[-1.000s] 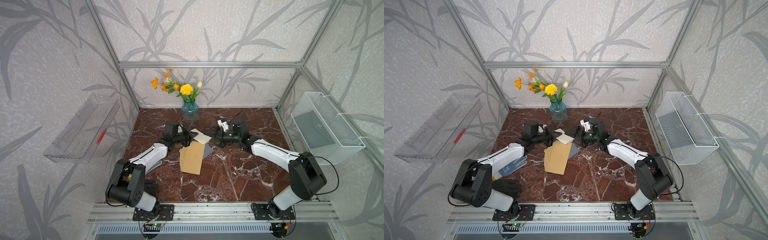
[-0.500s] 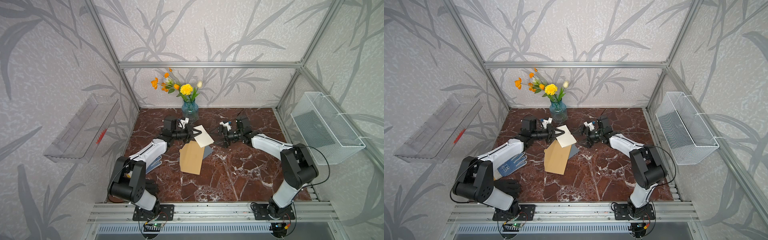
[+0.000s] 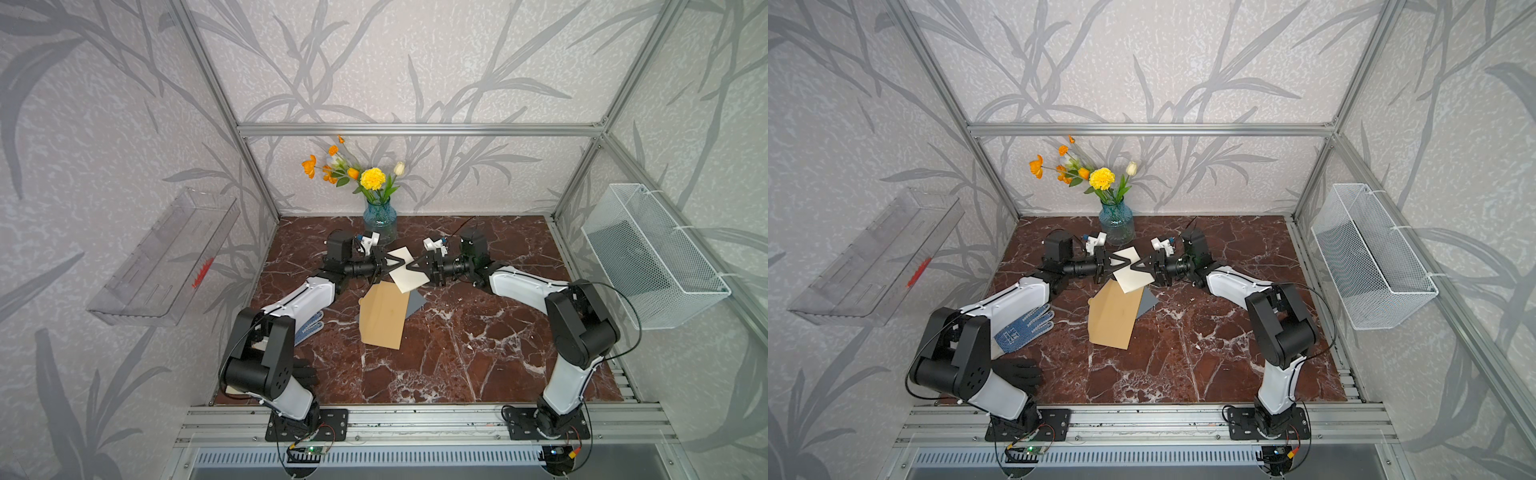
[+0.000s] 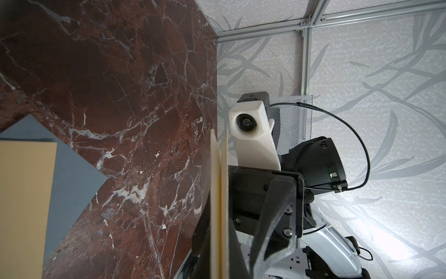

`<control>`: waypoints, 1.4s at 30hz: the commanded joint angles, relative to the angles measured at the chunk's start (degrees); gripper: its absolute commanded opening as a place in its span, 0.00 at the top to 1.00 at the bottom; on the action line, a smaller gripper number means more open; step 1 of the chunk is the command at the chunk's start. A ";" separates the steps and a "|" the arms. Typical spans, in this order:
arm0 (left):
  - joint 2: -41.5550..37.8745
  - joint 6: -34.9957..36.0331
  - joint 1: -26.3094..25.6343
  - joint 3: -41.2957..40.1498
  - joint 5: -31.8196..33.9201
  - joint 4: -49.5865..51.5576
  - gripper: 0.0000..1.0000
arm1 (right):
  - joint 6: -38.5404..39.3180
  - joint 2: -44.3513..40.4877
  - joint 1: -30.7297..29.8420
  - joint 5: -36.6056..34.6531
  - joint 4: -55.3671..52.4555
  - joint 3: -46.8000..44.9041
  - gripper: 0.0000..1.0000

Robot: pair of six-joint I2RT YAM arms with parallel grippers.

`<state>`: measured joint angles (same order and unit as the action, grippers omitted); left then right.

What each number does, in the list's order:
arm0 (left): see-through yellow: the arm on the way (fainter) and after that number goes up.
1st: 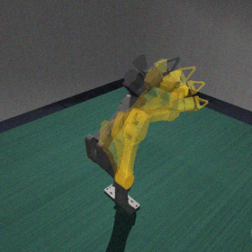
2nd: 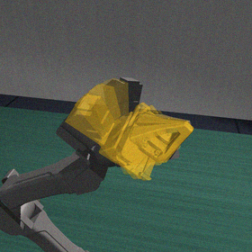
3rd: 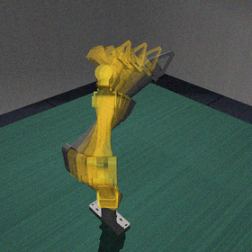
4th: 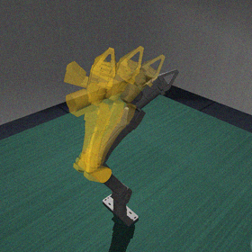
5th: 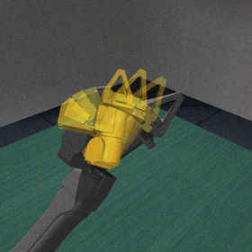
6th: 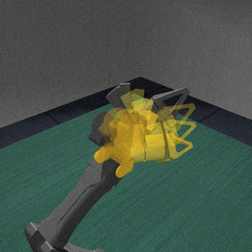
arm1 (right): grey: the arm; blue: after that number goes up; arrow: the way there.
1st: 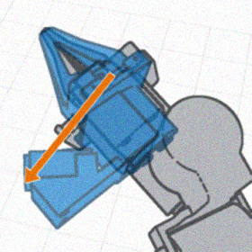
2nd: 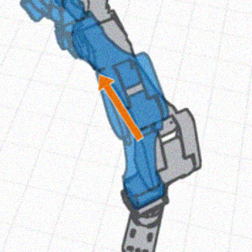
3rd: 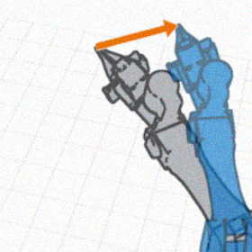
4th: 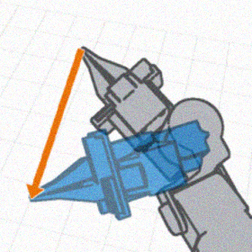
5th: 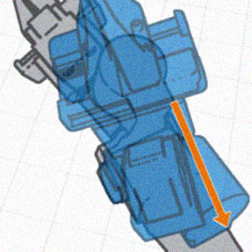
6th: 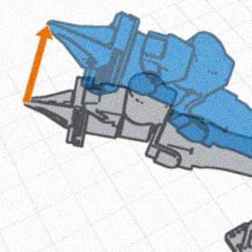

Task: Fold the letter paper in half and place it into the envelope
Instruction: Fold the letter paper, then pick up the envelope from the envelope.

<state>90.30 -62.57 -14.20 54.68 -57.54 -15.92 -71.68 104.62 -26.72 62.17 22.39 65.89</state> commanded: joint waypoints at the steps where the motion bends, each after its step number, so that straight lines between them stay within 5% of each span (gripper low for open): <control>1: 0.83 0.16 -0.05 -1.03 -1.90 -1.81 1.00 | -0.21 0.39 0.22 0.24 2.27 1.69 0.87; 3: 0.84 0.51 -0.10 -1.12 -1.86 -1.26 1.00 | 0.41 0.27 0.18 -0.10 1.14 2.01 1.00; 6: 0.82 0.77 -0.04 -0.94 -1.48 -0.11 0.95 | 1.94 -0.32 0.18 -0.79 -0.68 1.66 1.00; 12: -1.76 9.10 0.05 2.18 4.66 15.30 0.45 | 11.87 -3.96 0.27 -5.30 -13.38 0.82 1.00; 16: -4.53 17.20 0.19 4.98 13.04 31.02 0.03 | 17.03 -6.25 0.54 -8.02 -19.62 -0.54 1.00; 17: -5.06 18.97 0.38 5.62 15.70 35.03 0.00 | 17.62 -6.51 0.68 -8.35 -20.25 -1.09 1.00; 23: -10.70 26.28 0.82 5.22 29.61 48.96 0.00 | 18.58 -8.99 1.60 -9.04 -20.85 -4.59 1.00; 36: -13.74 38.65 1.28 -4.65 35.47 53.71 0.00 | 20.52 -7.93 2.42 -8.54 -24.46 -2.79 1.00; 42: -12.02 38.81 1.36 -7.18 36.29 49.53 0.19 | 20.83 -8.20 3.17 -8.16 -24.83 -3.09 1.00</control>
<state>77.56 -25.50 -13.13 48.14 -22.85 35.44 -52.12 97.25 -23.99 53.49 -1.69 61.76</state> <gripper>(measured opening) 0.830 0.046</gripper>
